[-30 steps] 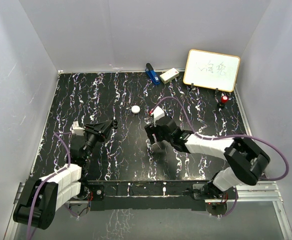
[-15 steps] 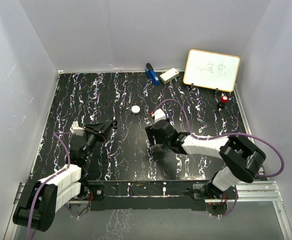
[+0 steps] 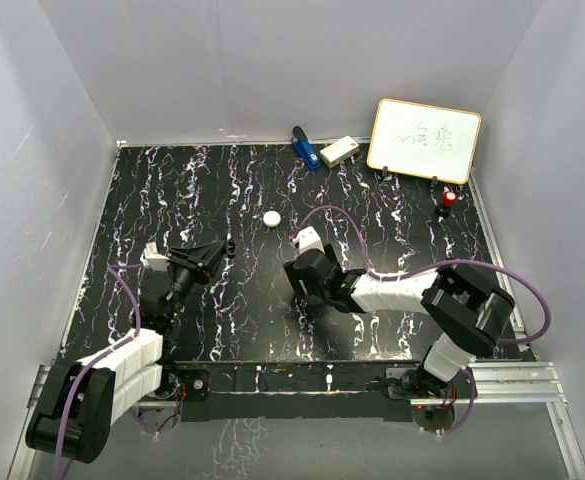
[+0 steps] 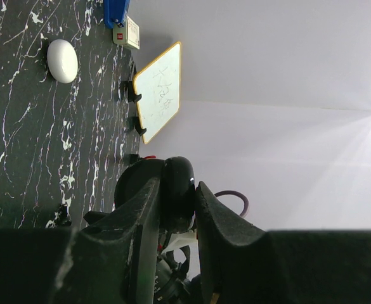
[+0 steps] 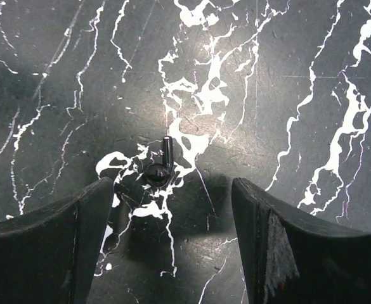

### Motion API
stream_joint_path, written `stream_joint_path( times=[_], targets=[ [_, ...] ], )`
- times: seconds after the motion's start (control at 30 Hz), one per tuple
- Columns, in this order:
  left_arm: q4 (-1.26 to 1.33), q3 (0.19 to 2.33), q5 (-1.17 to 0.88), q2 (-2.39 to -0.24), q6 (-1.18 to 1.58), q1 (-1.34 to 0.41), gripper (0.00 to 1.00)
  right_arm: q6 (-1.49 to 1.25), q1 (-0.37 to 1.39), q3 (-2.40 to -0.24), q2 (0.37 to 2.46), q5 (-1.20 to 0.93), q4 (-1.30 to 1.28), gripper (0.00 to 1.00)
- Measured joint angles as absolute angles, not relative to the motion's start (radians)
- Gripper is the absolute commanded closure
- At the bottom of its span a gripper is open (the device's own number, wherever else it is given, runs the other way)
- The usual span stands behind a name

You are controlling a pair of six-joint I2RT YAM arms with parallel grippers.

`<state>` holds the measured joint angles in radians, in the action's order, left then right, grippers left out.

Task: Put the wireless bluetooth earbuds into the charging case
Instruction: Place the earbud at the center of the board, then pick up the earbud from the center of the board.

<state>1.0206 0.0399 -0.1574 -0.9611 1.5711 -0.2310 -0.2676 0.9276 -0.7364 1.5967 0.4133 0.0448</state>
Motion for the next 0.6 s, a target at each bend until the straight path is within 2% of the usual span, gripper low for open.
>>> stream_joint_path(
  times=[0.6],
  targets=[
    [1.021, 0.040, -0.157, -0.961, 1.571, -0.231, 1.00, -0.269, 0.925, -0.758, 1.642, 0.528, 0.031, 0.26]
  ],
)
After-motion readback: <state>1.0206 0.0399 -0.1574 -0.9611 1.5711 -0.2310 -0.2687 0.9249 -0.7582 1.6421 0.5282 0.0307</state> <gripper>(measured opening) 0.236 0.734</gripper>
